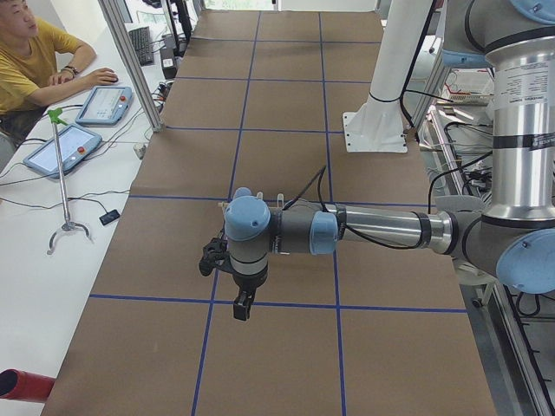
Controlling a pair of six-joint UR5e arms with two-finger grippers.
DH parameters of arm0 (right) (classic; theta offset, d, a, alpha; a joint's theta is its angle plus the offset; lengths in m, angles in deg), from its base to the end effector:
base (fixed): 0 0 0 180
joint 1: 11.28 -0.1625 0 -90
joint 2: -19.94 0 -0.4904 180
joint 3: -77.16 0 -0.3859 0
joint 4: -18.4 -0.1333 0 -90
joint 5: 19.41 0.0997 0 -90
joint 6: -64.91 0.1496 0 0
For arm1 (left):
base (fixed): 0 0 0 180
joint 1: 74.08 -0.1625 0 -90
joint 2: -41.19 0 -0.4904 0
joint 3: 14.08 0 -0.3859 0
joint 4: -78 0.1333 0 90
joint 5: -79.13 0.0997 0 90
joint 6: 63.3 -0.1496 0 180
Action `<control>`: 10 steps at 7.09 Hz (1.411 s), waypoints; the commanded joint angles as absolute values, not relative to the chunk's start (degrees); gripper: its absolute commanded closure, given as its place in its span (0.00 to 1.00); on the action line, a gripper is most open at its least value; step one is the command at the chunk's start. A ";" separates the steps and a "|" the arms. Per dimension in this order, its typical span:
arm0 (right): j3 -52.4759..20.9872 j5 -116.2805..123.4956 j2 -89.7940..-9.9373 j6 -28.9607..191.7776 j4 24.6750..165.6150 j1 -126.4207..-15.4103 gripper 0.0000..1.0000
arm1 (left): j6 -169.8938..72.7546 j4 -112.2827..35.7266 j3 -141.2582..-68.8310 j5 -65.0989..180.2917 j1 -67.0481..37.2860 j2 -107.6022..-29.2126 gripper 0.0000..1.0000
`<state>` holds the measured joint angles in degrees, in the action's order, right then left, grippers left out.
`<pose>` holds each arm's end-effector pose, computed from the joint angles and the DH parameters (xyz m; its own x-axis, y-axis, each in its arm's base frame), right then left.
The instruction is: Hang cup on cup holder
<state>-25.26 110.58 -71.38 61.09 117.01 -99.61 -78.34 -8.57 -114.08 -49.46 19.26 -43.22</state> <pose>0.0234 -0.4729 0.6887 0.7614 -0.1167 0.6377 0.0800 0.9931 0.0861 -0.0655 -0.4356 0.7361 0.7693 0.2253 -0.5979 -0.1464 0.9730 0.1784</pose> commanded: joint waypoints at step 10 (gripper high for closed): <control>-25.49 110.66 -71.38 61.66 116.92 -99.61 0.00 | -78.33 -8.57 -114.18 -49.45 19.26 -42.31 0.02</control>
